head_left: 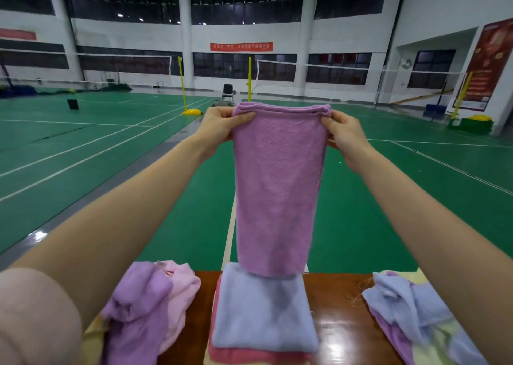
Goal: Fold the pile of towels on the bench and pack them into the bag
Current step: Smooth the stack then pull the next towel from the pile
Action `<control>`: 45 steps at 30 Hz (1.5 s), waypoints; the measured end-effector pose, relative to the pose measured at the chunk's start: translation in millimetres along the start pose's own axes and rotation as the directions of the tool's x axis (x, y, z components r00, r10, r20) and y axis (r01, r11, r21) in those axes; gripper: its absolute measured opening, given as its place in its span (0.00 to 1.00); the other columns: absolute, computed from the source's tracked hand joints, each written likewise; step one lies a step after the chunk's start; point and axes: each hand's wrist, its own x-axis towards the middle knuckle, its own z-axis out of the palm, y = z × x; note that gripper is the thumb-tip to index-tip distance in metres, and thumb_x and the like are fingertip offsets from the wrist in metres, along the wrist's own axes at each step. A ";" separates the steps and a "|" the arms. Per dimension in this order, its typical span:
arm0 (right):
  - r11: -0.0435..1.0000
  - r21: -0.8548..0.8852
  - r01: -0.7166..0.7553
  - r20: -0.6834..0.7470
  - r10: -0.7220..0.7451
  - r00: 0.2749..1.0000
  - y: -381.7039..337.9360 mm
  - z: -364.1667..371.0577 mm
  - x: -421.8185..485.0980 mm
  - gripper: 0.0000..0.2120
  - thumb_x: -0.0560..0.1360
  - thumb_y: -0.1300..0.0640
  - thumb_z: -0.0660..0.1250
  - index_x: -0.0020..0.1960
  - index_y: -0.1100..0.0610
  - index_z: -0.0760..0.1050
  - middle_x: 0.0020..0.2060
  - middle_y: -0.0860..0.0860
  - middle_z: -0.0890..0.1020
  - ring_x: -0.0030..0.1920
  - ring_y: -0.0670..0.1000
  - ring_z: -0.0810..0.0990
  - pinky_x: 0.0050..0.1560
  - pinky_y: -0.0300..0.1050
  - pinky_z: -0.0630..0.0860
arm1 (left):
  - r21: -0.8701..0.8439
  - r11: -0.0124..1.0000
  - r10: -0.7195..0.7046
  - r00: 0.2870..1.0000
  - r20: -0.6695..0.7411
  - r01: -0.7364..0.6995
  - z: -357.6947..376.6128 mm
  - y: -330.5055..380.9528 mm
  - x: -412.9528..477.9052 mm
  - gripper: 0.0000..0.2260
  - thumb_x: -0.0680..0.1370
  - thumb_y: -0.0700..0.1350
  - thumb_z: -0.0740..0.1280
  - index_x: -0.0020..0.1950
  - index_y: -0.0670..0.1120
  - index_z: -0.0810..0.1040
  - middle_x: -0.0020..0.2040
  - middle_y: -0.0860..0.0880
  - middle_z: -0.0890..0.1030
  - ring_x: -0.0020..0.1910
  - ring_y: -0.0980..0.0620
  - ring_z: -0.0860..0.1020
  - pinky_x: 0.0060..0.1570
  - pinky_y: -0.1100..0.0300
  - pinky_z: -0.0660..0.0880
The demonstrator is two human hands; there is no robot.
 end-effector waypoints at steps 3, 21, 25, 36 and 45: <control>0.999 0.009 -0.036 0.011 0.036 0.999 4.2 0.0 1.5 0.11 0.80 0.59 0.58 0.60 0.58 0.74 0.46 0.48 0.77 0.49 0.50 0.74 0.53 0.45 0.74 | 0.013 1.000 -0.023 0.999 0.021 0.023 1.0 -1.3 0.6 0.02 0.75 0.41 0.68 0.45 0.46 0.80 0.42 0.51 0.80 0.41 0.56 0.78 0.45 0.62 0.78; 0.990 0.124 -0.060 0.046 0.054 0.997 11.4 -1.4 -26.9 0.08 0.81 0.59 0.57 0.56 0.53 0.73 0.43 0.47 0.77 0.41 0.46 0.75 0.43 0.41 0.76 | -0.052 0.998 -0.025 0.999 0.036 0.027 1.0 -6.2 -24.3 0.03 0.76 0.41 0.67 0.45 0.47 0.80 0.37 0.55 0.82 0.37 0.60 0.79 0.43 0.65 0.78; 0.991 0.114 -0.069 0.114 0.056 0.992 20.7 -7.4 -66.8 0.09 0.80 0.60 0.57 0.53 0.50 0.74 0.44 0.46 0.78 0.41 0.45 0.76 0.42 0.38 0.76 | -0.060 0.994 -0.082 0.994 0.078 0.087 -2.0 -17.5 -62.1 0.04 0.76 0.40 0.66 0.44 0.47 0.81 0.35 0.56 0.83 0.37 0.59 0.79 0.43 0.64 0.78; 0.962 0.134 -0.236 0.263 0.195 0.945 78.8 -36.1 -214.5 0.38 0.43 0.29 0.76 0.47 0.51 0.82 0.45 0.48 0.85 0.44 0.46 0.84 0.39 0.37 0.79 | -0.028 0.933 -0.336 0.892 0.302 0.360 5.4 -63.1 -197.9 0.05 0.65 0.44 0.69 0.34 0.49 0.85 0.35 0.50 0.84 0.36 0.57 0.82 0.37 0.65 0.79; 0.909 -0.010 -0.417 0.276 0.403 0.872 137.6 -22.5 -215.6 0.08 0.77 0.59 0.62 0.48 0.52 0.80 0.40 0.50 0.85 0.39 0.45 0.83 0.37 0.37 0.79 | -0.033 0.840 -0.519 0.820 0.242 0.542 15.1 -121.2 -205.9 0.11 0.73 0.44 0.69 0.45 0.35 0.80 0.36 0.47 0.81 0.35 0.56 0.79 0.30 0.68 0.74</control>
